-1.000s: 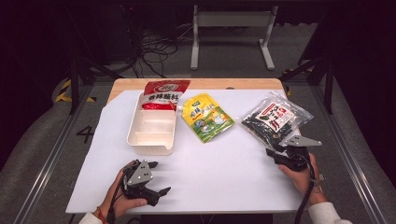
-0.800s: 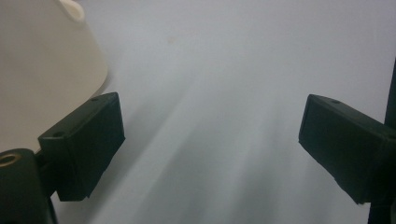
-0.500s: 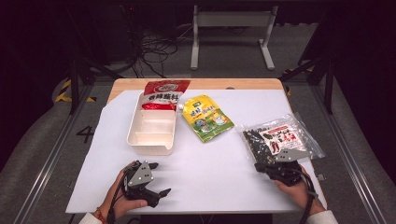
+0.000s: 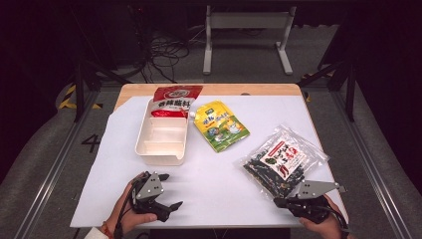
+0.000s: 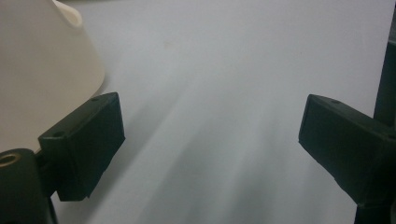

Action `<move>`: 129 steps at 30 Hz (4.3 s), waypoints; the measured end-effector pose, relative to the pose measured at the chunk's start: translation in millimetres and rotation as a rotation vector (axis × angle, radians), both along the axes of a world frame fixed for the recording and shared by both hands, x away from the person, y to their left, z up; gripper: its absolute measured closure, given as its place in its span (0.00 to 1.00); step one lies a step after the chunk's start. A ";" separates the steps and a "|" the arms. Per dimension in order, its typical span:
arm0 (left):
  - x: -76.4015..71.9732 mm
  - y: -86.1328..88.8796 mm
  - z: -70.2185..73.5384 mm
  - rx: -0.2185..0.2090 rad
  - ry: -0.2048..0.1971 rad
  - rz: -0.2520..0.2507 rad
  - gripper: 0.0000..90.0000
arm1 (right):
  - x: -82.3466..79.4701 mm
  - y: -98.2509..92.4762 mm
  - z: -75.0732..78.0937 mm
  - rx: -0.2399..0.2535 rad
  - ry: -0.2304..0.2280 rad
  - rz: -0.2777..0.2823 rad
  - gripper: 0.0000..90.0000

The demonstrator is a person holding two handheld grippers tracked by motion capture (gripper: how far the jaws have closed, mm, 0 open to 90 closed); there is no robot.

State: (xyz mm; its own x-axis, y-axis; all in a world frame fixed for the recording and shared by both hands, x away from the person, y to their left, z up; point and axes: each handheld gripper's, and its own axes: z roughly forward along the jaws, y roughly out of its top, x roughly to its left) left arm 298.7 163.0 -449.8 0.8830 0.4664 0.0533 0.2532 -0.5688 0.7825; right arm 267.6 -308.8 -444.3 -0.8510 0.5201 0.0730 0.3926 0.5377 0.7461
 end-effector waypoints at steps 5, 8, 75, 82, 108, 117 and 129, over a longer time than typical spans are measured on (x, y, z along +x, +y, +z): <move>0.1 0.0 -0.1 0.001 0.002 0.000 0.08 | -4.6 -8.1 1.5 -0.037 0.024 0.001 1.00; -0.2 -0.5 -0.3 0.004 0.004 -0.002 0.08 | -5.0 -13.9 3.4 -0.043 0.021 -0.024 0.89; 70.3 -126.1 30.9 -0.377 0.187 -0.236 0.81 | 46.6 8.8 6.6 0.177 -0.053 -0.126 0.67; 56.6 -120.3 51.6 -0.386 0.097 -0.274 0.89 | 40.0 13.1 13.9 0.200 -0.086 -0.119 0.62; 50.4 -66.9 101.4 -0.392 -0.116 -0.204 0.89 | 35.1 -3.7 18.7 0.001 -0.213 -0.272 0.32; 50.6 -42.5 116.8 -0.417 -0.179 -0.150 0.89 | 37.7 -2.2 16.3 0.004 -0.199 -0.273 0.30; 66.5 12.8 151.3 -0.393 -0.314 -0.038 0.89 | 34.4 -0.5 8.3 -0.010 -0.170 -0.259 0.28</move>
